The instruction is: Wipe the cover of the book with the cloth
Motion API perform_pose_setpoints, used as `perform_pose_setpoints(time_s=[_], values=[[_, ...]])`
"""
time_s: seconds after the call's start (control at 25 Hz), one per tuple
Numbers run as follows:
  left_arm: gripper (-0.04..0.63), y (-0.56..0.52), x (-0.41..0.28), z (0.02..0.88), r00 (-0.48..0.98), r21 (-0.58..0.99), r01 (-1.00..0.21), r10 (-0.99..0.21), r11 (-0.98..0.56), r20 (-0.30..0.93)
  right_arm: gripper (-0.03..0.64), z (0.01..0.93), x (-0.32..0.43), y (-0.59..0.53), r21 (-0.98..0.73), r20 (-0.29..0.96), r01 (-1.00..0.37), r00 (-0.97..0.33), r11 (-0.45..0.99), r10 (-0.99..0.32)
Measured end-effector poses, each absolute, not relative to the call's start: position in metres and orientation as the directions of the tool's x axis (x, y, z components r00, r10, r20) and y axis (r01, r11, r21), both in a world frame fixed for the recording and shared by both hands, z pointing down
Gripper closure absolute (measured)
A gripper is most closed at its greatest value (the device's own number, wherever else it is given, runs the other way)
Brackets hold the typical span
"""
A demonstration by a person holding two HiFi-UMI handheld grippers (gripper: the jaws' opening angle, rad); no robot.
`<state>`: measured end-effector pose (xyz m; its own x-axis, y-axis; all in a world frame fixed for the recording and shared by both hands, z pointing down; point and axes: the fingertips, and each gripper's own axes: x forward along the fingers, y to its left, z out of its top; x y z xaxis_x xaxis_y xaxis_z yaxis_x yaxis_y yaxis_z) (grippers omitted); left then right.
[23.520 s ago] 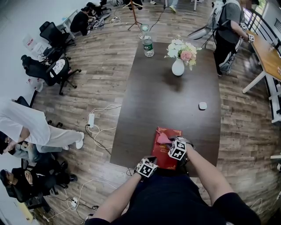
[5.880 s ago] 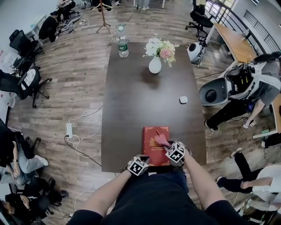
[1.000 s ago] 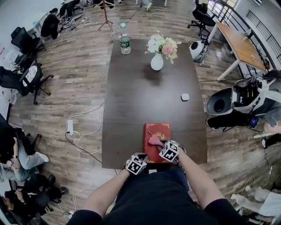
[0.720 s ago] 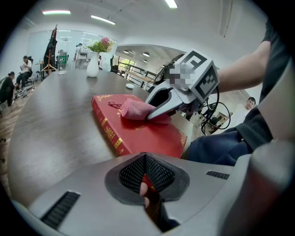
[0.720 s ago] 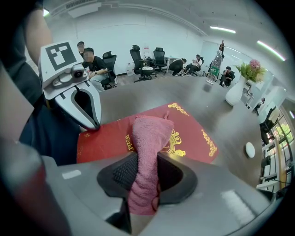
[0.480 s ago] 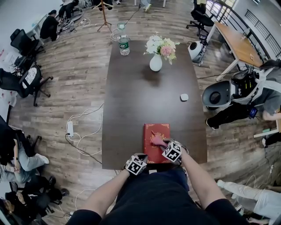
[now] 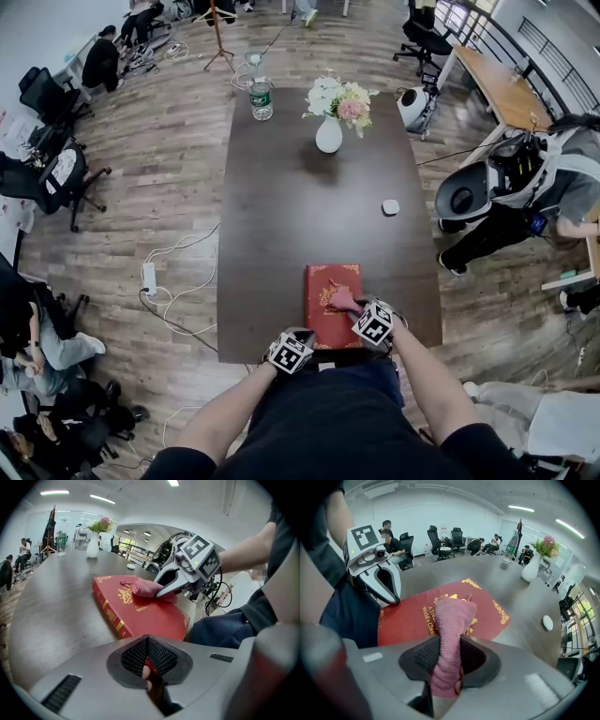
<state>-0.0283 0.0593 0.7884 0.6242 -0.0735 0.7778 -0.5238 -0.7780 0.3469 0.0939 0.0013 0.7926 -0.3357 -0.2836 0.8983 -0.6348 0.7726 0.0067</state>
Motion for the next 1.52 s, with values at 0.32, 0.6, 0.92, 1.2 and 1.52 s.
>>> perform_pose_setpoints(time_s=[0.32,0.6,0.92,1.2,1.52], values=[[0.600,0.058,-0.027,0.789,0.631,0.349,-0.517,-0.072,-0.782,0.773,0.500,0.790,0.104,0.002,0.007,0.900,-0.651,-0.326,0.759,-0.288],[0.600,0.057,-0.027,0.788,0.632,0.351,-0.516,-0.070,-0.781,0.772,0.500,0.791,0.115,0.004,0.008,0.900,-0.674,-0.317,0.739,-0.299],[0.600,0.057,-0.025,0.790,0.638,0.351,-0.513,-0.075,-0.783,0.766,0.500,0.790,0.129,0.009,0.019,0.905,-0.700,-0.291,0.714,-0.309],[0.600,0.055,-0.026,0.794,0.647,0.356,-0.514,-0.080,-0.780,0.758,0.500,0.790,0.135,0.010,0.036,0.908,-0.723,-0.265,0.690,-0.325],[0.600,0.058,-0.027,0.793,0.641,0.352,-0.511,-0.074,-0.784,0.764,0.500,0.793,0.147,0.017,0.037,0.918,-0.760,-0.230,0.649,-0.322]])
